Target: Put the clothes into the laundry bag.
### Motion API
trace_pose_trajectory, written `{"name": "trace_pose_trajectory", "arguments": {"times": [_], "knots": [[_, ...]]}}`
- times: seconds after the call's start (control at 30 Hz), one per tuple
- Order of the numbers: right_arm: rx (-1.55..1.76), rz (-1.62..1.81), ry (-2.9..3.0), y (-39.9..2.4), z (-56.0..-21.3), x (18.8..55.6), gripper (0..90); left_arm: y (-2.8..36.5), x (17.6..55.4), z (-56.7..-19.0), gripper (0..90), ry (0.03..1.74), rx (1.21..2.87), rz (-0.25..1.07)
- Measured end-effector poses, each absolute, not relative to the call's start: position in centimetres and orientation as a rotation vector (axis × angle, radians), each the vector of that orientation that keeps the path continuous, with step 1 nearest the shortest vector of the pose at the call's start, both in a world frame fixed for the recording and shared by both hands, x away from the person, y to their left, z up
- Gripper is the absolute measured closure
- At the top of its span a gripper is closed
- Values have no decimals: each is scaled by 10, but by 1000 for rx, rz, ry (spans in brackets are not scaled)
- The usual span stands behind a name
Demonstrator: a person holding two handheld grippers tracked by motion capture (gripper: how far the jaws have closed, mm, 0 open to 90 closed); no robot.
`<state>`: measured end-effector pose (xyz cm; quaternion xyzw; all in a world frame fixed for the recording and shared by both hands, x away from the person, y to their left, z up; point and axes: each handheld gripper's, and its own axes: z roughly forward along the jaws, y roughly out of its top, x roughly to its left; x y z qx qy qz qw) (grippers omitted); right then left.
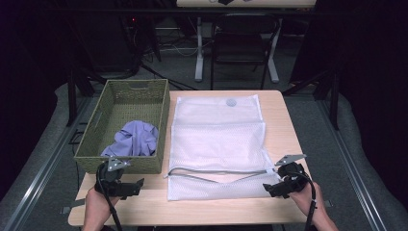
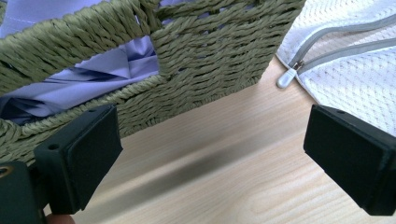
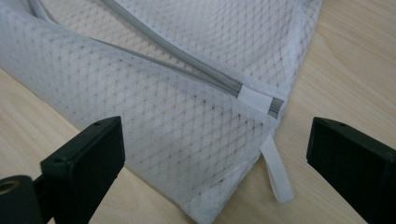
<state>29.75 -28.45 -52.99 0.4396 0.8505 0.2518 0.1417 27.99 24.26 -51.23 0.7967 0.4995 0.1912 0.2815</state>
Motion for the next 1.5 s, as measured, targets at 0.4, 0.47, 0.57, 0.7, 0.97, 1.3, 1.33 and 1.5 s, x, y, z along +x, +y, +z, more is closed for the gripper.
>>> {"name": "trace_pose_trajectory", "arguments": {"times": [0.4,0.47,0.57,0.7,0.97,1.3,1.33,1.5], "knots": [[1211,759,2431,-269,-522,307,42,244,277,-512,42,1324,2143,504],[1215,765,2422,-265,-521,311,40,245,278,-512,42,1324,2144,494],[1195,774,2419,-259,-520,318,39,244,278,-513,41,1324,2147,490],[1168,766,2410,-251,-519,327,36,243,276,-511,42,1317,2148,501],[1131,732,2428,-231,-521,348,42,246,277,-513,42,1331,2137,480],[1089,700,2469,-213,-529,365,66,245,278,-513,42,1326,2148,477],[1089,700,2469,-213,-529,365,66,245,278,-513,42,1326,2145,479],[1072,688,2488,-207,-532,368,99,245,277,-512,42,1324,2148,481]]}}
